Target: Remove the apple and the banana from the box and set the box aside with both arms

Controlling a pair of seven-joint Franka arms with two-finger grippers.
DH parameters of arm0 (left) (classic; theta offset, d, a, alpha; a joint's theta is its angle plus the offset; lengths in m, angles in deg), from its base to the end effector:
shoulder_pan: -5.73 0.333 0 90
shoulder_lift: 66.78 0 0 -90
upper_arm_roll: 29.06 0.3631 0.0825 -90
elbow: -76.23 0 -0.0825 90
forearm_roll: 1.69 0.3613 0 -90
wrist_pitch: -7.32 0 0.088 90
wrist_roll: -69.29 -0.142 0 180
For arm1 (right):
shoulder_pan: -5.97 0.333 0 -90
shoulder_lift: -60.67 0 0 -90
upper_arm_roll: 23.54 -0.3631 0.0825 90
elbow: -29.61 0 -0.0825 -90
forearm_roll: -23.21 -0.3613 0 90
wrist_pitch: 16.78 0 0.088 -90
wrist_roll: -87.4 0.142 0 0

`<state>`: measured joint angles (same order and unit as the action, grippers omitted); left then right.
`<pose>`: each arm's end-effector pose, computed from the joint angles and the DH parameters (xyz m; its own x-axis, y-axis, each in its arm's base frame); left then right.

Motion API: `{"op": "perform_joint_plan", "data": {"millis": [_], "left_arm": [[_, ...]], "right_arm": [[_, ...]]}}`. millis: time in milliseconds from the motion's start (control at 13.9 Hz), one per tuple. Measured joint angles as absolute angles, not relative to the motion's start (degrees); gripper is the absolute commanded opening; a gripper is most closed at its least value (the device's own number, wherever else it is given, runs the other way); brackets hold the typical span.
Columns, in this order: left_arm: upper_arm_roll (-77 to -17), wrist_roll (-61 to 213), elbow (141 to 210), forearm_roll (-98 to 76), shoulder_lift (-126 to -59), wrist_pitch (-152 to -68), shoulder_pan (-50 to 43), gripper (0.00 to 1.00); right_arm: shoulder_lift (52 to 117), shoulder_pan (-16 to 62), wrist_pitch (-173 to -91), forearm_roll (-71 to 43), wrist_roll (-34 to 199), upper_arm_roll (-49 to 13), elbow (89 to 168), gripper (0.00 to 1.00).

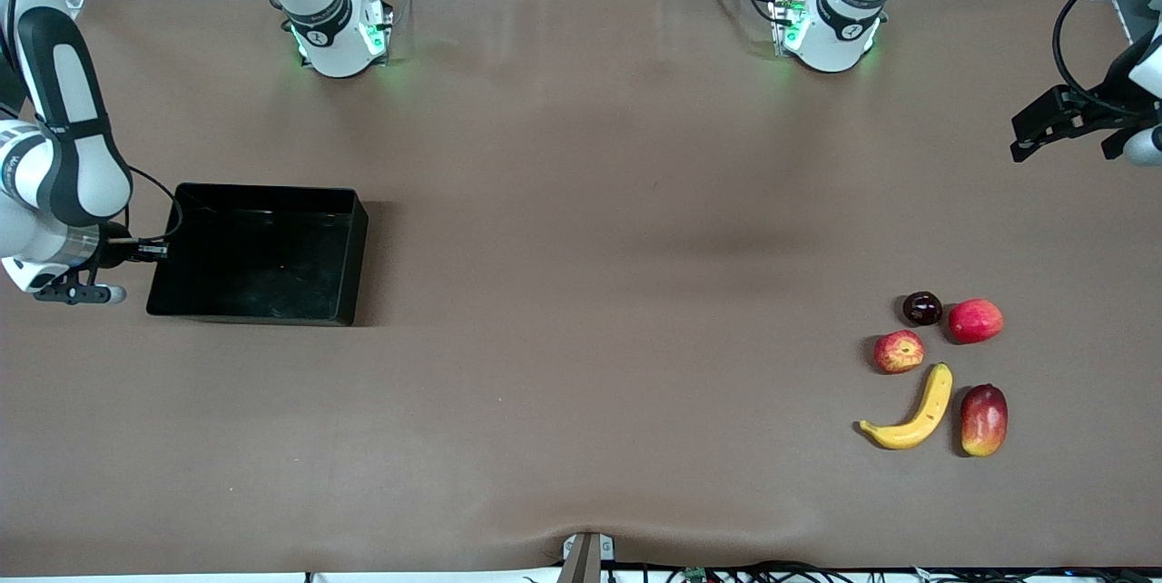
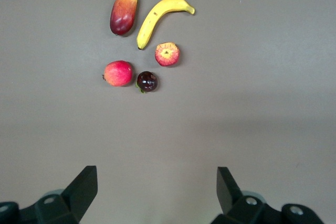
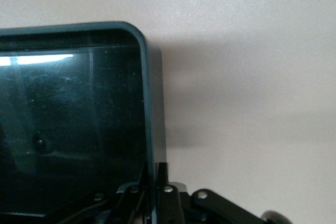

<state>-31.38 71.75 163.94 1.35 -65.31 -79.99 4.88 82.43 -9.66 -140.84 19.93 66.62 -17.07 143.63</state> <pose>0.5185 -0.0213 0.6640 0.9997 -0.0100 0.0210 -0.0088 -0.9986 -0.0531 0.5396 -0.2122 0.2826 0.9810 -0.0486 -0.1877 -0.0626 -0.9956 -0.0694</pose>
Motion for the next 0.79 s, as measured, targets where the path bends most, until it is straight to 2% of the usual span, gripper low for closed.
{"op": "perform_joint_plan", "data": {"millis": [215,359,574,789], "left_arm": [[-31.4,71.8,164.4,1.3,-65.3,-80.2,4.9,1.0],[-31.4,71.8,164.4,1.3,-65.3,-80.7,4.9,1.0],[-31.2,71.8,164.4,1.4,-65.3,-80.9,4.9,1.0],[-31.2,71.8,164.4,1.4,-65.3,-80.9,4.9,1.0]], "right_arm": [[82.5,-9.6,-140.2,19.9,66.4,-17.5,143.1,1.0],[82.4,-9.1,-137.3,19.9,66.3,-18.2,140.1,1.0],[82.2,-6.2,-133.9,19.9,66.3,-18.8,130.4,1.0],[82.1,-2.5,-125.7,20.4,66.3,-18.9,118.1,1.0]]}}
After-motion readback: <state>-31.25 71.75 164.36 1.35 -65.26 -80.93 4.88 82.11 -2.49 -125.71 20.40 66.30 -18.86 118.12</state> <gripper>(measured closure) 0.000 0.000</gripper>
